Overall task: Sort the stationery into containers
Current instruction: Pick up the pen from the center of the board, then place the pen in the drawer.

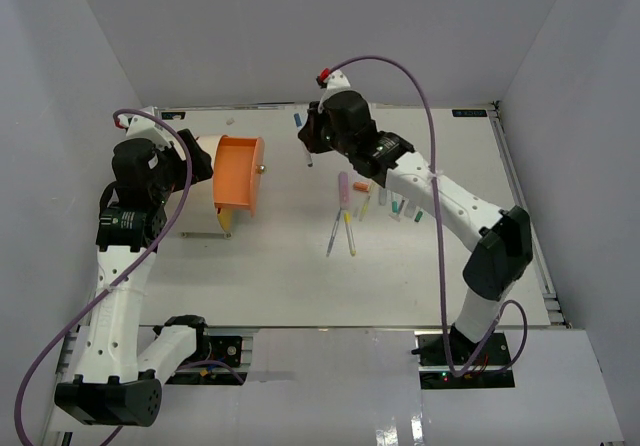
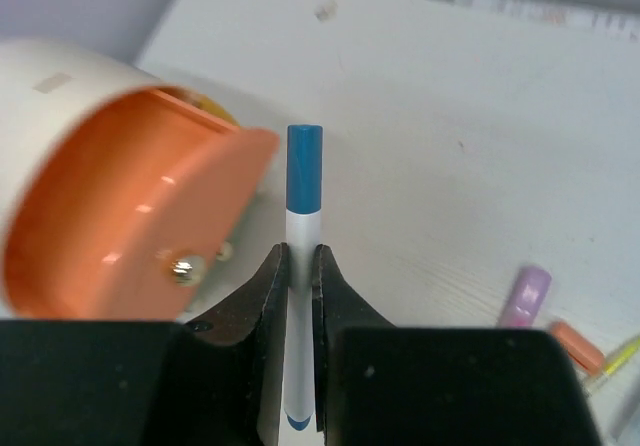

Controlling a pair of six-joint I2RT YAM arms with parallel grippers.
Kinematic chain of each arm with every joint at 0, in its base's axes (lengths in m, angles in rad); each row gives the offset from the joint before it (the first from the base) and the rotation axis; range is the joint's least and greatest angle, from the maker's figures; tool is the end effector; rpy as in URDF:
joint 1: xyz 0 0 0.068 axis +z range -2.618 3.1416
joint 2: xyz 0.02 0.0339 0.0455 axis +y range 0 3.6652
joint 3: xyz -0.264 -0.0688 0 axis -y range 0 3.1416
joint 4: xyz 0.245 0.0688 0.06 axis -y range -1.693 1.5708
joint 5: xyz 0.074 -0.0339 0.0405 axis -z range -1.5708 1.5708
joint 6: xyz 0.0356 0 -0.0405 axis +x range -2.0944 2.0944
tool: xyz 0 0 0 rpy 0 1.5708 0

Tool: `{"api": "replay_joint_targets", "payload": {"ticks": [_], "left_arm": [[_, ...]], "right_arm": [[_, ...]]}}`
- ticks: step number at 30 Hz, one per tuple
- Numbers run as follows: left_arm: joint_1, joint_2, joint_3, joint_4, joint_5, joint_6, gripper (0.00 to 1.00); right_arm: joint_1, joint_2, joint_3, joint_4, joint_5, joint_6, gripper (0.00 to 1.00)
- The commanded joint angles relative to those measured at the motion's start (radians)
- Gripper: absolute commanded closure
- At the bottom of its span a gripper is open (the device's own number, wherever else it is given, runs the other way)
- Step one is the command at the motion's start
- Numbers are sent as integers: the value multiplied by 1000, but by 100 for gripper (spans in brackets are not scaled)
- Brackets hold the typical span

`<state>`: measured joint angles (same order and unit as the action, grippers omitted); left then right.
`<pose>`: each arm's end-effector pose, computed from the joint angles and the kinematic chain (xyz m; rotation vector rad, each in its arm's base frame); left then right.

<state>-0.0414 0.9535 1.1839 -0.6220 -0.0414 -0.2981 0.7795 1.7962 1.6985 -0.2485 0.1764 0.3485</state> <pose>0.1932 -0.0065 0.4013 -0.2787 1.9466 -0.1821 0.3111 0.2987 0.3696 -0.2990 1.9331 0.5871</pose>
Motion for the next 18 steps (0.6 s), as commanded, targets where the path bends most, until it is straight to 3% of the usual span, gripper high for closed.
{"api": "replay_joint_targets", "payload": {"ticks": [1,7,18], "left_arm": [[-3,-22,-13,-4,0,-12,2],[-3,-19,-20,1,-6,-18,2],[-3,-44,-33,1,-32,-29,2]], "right_arm": [[16,-78,9,77,-72,72,92],[69,-115,38,138,-149,153,90],[173,75,260,206,-103,267,85]]}}
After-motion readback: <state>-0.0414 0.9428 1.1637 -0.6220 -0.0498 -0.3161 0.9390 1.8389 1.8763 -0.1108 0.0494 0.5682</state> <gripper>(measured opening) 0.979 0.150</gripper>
